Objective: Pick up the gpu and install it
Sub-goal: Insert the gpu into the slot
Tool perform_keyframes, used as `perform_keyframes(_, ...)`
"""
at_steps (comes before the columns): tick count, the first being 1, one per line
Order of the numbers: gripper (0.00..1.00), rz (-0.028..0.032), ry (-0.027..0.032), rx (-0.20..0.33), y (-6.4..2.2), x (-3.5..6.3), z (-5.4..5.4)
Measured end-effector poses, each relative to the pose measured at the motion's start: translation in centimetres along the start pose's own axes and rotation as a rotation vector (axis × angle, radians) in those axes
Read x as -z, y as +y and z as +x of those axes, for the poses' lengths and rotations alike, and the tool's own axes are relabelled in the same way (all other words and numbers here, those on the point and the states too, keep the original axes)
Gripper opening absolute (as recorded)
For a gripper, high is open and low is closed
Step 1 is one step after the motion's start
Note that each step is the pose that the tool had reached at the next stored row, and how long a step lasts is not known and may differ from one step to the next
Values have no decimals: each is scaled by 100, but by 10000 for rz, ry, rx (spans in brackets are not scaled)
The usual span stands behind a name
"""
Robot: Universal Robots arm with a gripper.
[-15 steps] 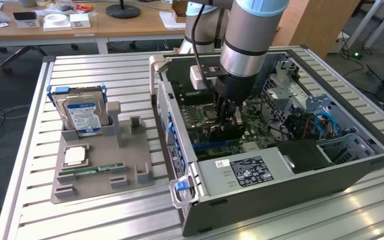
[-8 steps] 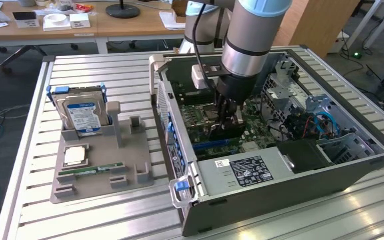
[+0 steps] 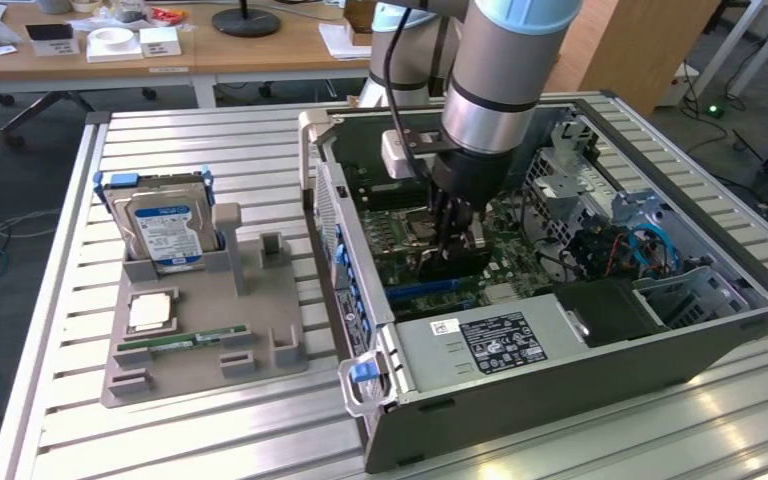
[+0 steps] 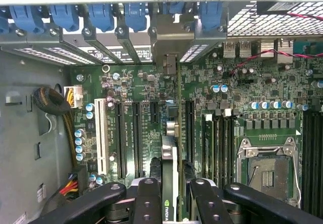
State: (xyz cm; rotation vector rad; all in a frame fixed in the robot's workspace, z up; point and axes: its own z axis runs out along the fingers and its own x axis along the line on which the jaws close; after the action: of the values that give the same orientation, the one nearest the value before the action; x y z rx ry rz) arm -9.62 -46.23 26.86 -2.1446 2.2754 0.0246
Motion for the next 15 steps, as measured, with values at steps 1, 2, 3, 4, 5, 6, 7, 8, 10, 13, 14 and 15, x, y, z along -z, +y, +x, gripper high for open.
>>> perform_keyframes(1, 27, -1, 1, 2, 0, 0, 0)
perform_keyframes(2, 27, 0, 1, 1, 1, -3, 1)
perform_keyframes(3, 27, 1, -2, 0, 2, -9, 1)
perform_keyframes(4, 27, 0, -1, -1, 4, -17, 1)
perform_keyframes(5, 27, 0, 0, 0, 4, -26, 1)
perform_keyframes(6, 27, 0, 0, -1, 5, -32, 1)
perform_keyframes(7, 27, 0, 0, -1, 6, -37, 1)
perform_keyframes(8, 27, -1, 2, 0, 6, -39, 2)
perform_keyframes(10, 27, 1, -1, -3, 11, -50, 2)
perform_keyframes(13, 27, -1, 3, -1, 20, -57, 3)
perform_keyframes(14, 27, -1, 1, 2, 20, -58, 2)
perform_keyframes(15, 27, 1, -1, 1, 20, -62, 2)
